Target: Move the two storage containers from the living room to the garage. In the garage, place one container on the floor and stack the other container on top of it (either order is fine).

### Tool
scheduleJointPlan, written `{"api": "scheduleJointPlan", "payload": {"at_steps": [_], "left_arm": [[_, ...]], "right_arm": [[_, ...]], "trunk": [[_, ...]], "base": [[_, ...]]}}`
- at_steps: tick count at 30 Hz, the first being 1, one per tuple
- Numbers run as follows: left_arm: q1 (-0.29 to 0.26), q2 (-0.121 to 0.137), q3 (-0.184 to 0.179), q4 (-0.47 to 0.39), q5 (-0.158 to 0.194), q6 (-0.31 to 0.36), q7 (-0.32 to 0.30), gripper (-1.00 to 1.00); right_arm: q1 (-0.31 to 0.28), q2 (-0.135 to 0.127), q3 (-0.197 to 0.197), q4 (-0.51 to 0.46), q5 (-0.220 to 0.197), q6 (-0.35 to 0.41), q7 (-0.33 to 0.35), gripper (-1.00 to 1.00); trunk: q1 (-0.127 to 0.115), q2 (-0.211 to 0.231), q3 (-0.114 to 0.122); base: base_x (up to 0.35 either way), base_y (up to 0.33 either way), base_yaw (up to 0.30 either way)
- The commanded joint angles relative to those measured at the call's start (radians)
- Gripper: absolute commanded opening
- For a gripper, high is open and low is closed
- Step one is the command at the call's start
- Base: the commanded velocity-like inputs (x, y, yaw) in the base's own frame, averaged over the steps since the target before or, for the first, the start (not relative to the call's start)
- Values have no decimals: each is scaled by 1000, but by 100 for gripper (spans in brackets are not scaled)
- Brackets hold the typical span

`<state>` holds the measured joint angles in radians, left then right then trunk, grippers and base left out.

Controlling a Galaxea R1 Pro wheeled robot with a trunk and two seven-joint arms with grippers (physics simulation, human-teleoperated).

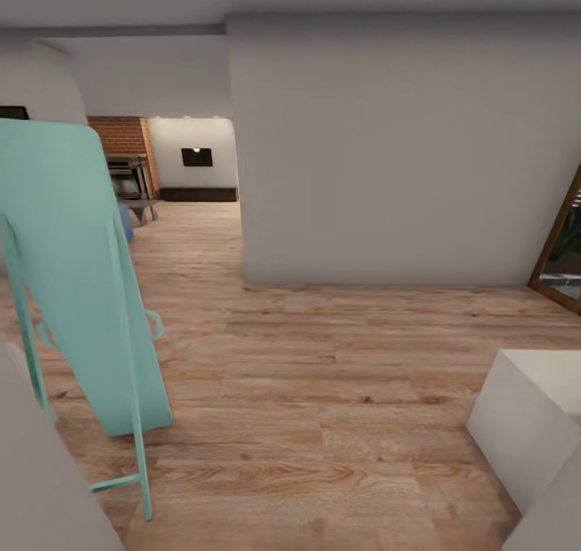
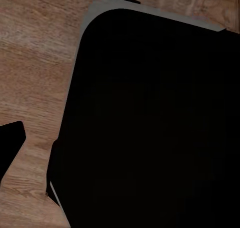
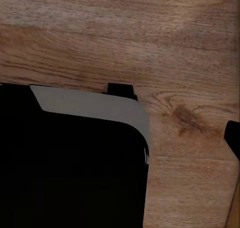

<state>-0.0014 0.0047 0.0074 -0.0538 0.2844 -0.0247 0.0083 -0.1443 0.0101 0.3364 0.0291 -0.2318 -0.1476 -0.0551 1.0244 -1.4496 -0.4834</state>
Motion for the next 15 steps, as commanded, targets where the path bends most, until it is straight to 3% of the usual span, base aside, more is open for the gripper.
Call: {"api": "scheduleJointPlan", "payload": {"at_steps": [1,15], "left_arm": [[0,0,0,-1,4,-2,1,100],[0,1,0,-1,4,-3,1,100]], "right_arm": [[-1,0,9,3,-9,-6,-2,100],[-1,-1,7,3,-11,-7,-4,100]], "trunk": [[1,0,-1],[1,0,-1]], "base": [[323,0,0],[324,0,0]]}}
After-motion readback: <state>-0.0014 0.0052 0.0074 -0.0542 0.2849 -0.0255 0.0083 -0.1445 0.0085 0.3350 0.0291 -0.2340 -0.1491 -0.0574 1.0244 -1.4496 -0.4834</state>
